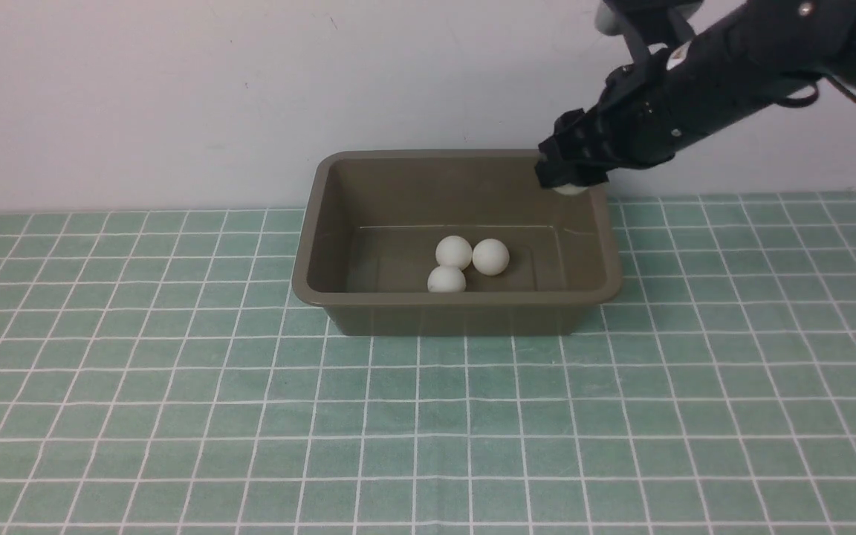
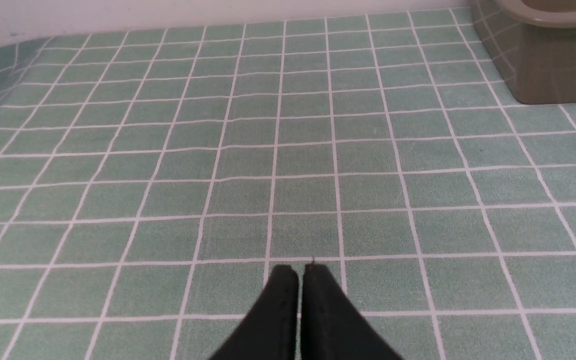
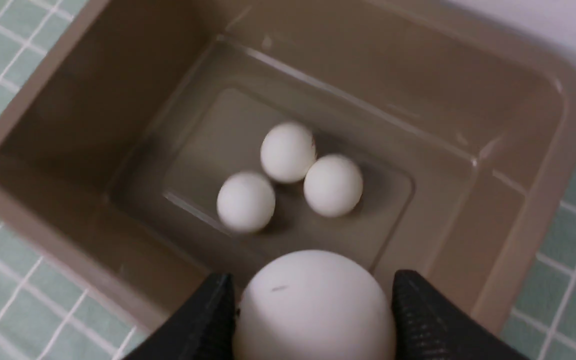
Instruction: Put the table tennis balls in the box on the green coffee tablecloth.
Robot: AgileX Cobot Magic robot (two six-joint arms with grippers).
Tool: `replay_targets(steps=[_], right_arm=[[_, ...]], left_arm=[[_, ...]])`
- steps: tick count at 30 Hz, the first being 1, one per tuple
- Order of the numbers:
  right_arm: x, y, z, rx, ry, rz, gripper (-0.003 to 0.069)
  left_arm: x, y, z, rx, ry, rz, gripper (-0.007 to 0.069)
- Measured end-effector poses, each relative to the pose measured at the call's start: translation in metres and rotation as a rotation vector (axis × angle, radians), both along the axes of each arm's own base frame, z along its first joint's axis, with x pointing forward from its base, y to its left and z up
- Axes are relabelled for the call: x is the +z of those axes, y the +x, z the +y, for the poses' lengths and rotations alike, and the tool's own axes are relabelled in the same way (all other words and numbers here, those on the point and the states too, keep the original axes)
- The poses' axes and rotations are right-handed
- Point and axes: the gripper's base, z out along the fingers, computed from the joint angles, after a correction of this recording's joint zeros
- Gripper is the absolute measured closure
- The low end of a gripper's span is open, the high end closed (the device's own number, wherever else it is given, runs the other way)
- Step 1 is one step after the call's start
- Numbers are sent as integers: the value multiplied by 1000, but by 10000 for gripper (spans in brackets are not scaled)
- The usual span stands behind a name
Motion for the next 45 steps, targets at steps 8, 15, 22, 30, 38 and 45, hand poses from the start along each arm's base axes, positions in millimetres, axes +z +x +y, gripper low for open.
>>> replay_targets(steps=[8,15,22,30,38,45], right_arm=[[-83,61,24,47,-63,169,293],[-107,75,32,63,-54,204,280],[-105,76,32,63,-50,198,273],[-105,76,33,63,-40,208,237],[-78,76,33,108,-63,218,298],[66,44,-2,69,-145,-65,642]], left_arm=[[0,0,0,0,0,0,629],[0,0,0,0,0,0,629],[0,0,0,0,0,0,629],[0,0,0,0,0,0,629],[0,0,0,0,0,0,629],[0,0,0,0,0,0,629]])
